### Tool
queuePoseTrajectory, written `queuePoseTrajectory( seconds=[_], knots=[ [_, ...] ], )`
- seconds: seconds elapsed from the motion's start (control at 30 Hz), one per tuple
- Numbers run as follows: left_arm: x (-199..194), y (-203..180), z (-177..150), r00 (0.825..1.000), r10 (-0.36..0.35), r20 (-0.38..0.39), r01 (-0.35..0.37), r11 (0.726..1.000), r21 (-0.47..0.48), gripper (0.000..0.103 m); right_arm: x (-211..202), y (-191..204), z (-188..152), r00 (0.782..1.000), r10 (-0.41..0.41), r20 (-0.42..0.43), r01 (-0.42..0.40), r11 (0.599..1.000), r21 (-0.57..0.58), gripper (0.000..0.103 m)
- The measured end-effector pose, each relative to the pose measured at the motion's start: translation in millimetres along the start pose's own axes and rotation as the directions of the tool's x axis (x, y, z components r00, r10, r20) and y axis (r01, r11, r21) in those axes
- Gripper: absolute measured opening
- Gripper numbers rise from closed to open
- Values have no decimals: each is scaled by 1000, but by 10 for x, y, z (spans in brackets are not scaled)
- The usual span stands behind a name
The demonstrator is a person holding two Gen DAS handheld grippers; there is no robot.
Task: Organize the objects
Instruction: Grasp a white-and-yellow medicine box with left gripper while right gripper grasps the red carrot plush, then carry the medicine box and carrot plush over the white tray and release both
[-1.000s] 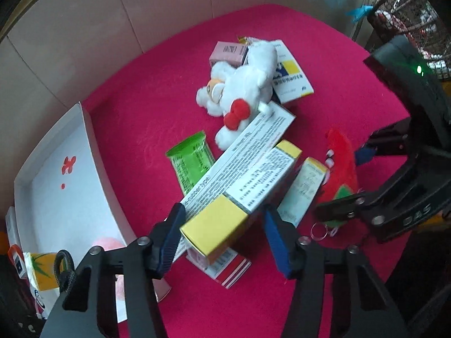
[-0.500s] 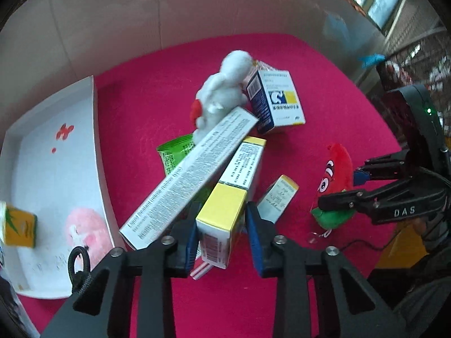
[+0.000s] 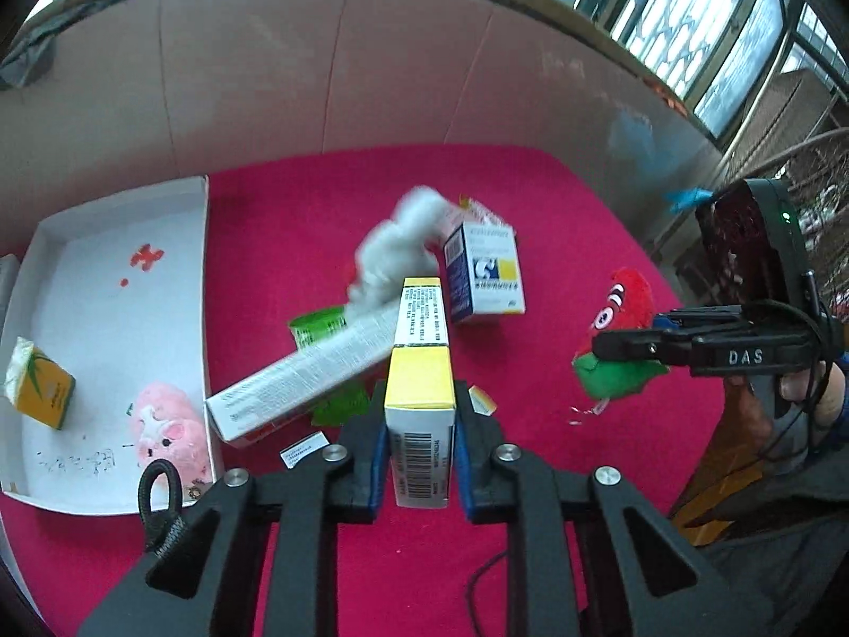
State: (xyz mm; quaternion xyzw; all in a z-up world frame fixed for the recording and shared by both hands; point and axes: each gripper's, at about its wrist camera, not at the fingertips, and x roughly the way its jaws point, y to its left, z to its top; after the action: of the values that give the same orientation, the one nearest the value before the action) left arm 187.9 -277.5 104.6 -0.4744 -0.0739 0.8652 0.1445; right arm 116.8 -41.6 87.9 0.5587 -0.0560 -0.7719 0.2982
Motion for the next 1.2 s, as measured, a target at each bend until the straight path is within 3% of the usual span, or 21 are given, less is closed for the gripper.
queuePoseTrajectory(
  seconds=[0.17, 0.37, 0.63, 1.2],
  knots=[
    [-246, 5, 13, 998, 20, 61, -19, 1000, -23, 19, -110, 160, 153, 999, 25, 36, -23, 999, -36, 46],
    [-484, 151, -2, 987, 112, 113, -104, 992, -76, 19, -70, 444, 310, 997, 56, 47, -51, 994, -96, 46],
    [-770, 425, -36, 947, 284, 149, -259, 951, -171, 19, 52, 762, 429, 997, 73, 25, -68, 983, -173, 46],
    [-979, 1132, -19, 912, 378, 160, -329, 906, -266, 19, 417, 1760, 916, 996, 87, -13, -85, 920, -383, 46]
  ],
)
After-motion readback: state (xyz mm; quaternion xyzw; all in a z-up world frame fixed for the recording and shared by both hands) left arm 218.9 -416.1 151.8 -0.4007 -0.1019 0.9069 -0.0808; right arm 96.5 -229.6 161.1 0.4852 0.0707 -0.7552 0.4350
